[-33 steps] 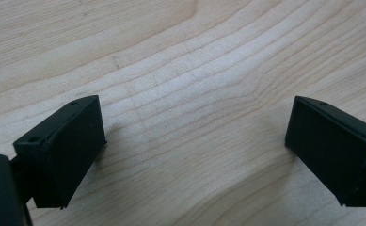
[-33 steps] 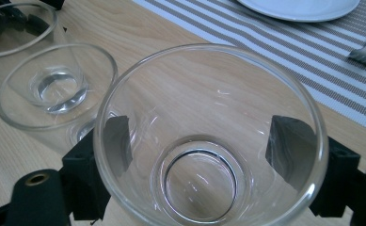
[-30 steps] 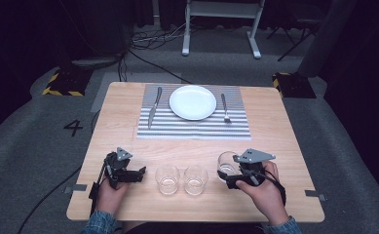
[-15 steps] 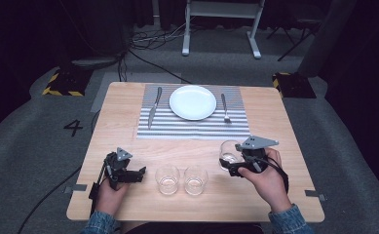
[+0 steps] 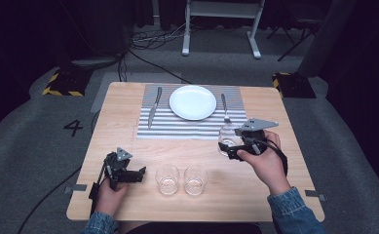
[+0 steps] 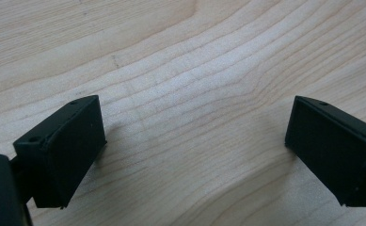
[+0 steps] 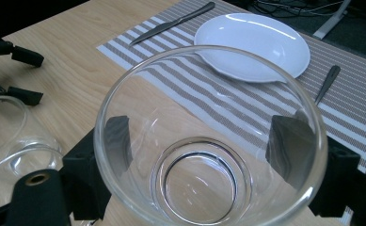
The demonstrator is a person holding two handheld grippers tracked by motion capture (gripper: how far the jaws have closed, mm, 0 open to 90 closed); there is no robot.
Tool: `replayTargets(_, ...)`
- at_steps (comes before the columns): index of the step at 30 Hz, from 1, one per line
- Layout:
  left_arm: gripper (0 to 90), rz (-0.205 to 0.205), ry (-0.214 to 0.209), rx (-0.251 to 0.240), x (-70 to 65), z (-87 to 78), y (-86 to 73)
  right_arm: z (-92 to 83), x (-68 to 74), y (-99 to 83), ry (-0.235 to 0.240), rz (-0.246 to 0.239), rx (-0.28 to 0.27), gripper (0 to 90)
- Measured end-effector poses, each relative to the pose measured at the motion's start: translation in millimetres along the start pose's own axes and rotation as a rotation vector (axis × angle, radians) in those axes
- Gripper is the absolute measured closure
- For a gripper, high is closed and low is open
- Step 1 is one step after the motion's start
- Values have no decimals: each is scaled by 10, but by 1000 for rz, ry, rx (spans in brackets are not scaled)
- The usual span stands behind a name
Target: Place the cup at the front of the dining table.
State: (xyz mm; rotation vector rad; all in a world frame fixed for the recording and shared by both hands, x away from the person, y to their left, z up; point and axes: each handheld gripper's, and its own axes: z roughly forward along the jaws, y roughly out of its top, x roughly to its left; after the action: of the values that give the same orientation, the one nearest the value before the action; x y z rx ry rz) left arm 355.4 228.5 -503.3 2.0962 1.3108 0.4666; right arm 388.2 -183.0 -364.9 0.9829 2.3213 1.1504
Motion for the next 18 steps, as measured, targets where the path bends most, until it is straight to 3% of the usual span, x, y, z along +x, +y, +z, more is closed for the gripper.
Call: replayTargets(18, 55, -5, 1, 0, -4, -1, -1, 234, -154, 478, -19, -29, -24, 199)
